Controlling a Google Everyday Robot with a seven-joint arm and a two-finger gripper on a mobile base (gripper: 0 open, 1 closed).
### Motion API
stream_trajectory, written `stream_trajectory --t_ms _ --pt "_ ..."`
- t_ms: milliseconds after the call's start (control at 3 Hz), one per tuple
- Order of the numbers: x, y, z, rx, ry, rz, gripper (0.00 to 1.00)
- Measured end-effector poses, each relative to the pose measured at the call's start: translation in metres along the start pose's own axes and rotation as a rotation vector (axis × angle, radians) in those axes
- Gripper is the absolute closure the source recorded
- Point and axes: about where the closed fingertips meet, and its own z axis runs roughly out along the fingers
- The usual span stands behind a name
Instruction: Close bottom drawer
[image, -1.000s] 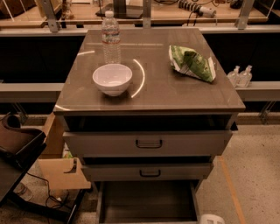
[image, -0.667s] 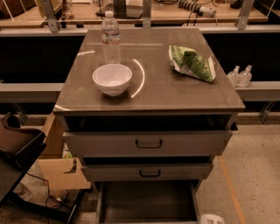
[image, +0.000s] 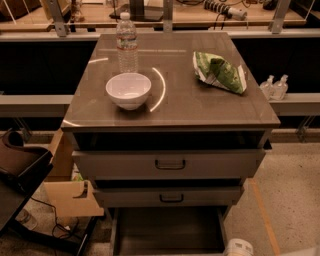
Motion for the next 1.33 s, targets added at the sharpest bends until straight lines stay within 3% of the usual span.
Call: stream_trajectory --t_ms 333,667,1000,1333 --pt "-0.005 0.002 0.047 -0.099 -0.051 0.0 1.0" --pt "-0.018 -0.002 0.082 -0.151 -0.067 -0.031 1.0" --pt "-0.032 -0.006 0.097 -0.152 -0.087 -0.055 1.0" --pt "-0.047 -0.014 0.097 -0.095 -0.099 -0.09 1.0"
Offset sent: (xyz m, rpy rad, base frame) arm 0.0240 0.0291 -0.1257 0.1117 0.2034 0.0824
